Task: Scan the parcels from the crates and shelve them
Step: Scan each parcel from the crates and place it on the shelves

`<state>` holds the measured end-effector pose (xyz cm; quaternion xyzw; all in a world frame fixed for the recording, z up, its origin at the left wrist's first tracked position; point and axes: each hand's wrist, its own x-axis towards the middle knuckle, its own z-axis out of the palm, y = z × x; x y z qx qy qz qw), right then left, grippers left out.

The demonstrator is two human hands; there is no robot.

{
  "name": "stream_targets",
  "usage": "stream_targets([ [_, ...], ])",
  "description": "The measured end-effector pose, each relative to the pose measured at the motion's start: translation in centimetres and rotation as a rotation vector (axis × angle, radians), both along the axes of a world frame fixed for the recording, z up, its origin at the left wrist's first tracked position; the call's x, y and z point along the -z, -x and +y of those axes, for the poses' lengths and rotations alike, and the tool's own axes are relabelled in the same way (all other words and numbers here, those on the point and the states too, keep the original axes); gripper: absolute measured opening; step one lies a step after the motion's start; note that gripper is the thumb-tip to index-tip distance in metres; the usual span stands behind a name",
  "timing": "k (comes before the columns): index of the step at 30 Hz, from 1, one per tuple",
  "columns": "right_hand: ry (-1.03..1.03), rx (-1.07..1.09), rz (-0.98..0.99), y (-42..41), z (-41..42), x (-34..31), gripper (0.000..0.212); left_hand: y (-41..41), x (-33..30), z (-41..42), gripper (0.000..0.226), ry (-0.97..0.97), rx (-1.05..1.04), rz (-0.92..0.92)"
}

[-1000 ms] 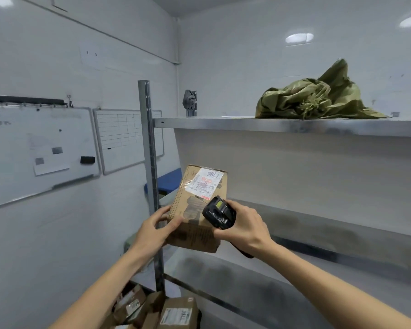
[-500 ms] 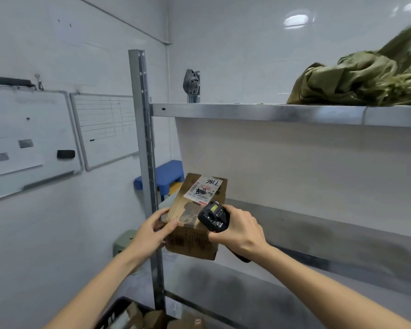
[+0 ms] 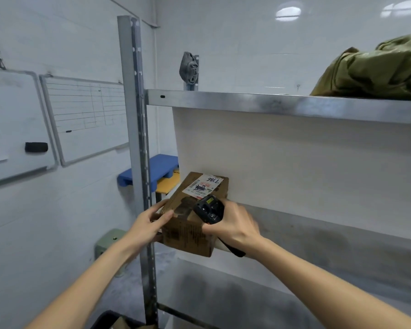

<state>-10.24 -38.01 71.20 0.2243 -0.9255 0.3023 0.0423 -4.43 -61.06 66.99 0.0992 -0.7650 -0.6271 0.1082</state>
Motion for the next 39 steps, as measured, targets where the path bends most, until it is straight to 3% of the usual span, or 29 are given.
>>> stream_targets([
  [9, 0.03, 0.005, -0.001, 3.5, -0.8, -0.3, 0.038, 3.3, -0.5, -1.1, 0.067, -0.001, 0.021, 0.004],
  [28, 0.057, -0.057, -0.025, 5.1, -0.5, -0.8, 0.059, 4.5, -1.0, -0.8, 0.068, 0.135, -0.036, 0.004],
  [32, 0.044, -0.088, 0.014, 3.6, 0.4, -0.7, 0.054, 2.8, -1.5, -0.9, 0.08, 0.22, -0.067, 0.028],
  [39, 0.025, -0.098, 0.109, 0.2, 1.2, -2.0, 0.057, -2.5, -3.3, 0.6, 0.07, 0.322, -0.148, 0.131],
])
